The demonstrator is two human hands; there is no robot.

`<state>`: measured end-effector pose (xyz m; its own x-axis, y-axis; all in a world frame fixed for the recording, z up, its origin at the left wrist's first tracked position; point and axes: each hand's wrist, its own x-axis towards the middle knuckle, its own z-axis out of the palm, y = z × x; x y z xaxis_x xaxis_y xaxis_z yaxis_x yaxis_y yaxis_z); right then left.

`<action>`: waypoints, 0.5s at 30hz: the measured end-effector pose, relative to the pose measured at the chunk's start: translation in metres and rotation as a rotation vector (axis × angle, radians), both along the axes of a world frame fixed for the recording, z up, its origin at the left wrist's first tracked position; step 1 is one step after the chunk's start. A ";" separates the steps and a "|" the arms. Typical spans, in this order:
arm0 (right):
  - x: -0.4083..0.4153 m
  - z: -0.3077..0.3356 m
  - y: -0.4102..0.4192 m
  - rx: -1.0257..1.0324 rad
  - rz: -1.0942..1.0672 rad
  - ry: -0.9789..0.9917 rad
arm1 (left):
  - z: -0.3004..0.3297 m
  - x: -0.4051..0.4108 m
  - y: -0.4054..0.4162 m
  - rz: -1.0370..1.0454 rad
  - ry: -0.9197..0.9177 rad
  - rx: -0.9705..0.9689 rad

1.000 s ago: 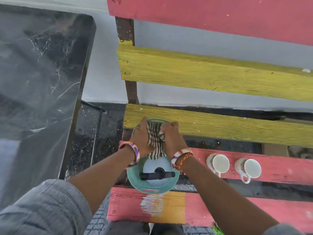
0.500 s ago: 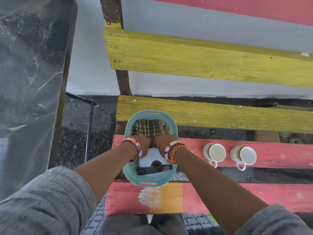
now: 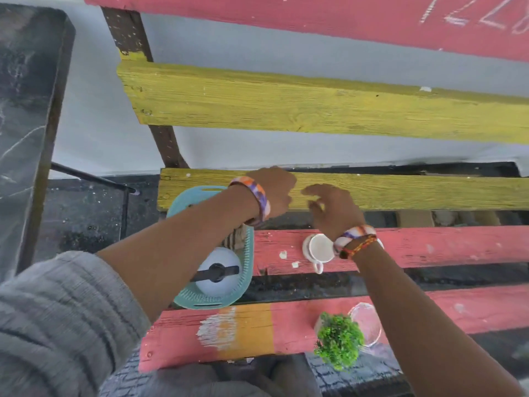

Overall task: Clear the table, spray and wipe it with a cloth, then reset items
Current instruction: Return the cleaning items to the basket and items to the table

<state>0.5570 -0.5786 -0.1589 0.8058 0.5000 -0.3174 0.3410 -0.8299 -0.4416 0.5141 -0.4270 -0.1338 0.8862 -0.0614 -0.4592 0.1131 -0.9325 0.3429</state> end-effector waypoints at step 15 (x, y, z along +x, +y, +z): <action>0.037 -0.089 -0.163 -0.530 0.037 0.214 | -0.099 0.020 -0.185 0.131 0.342 0.120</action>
<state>0.5935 -0.7418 -0.2482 0.6808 0.2549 -0.6867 0.3229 -0.9459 -0.0310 0.5343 -0.6120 -0.2328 0.6771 0.1144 -0.7269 0.3227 -0.9340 0.1536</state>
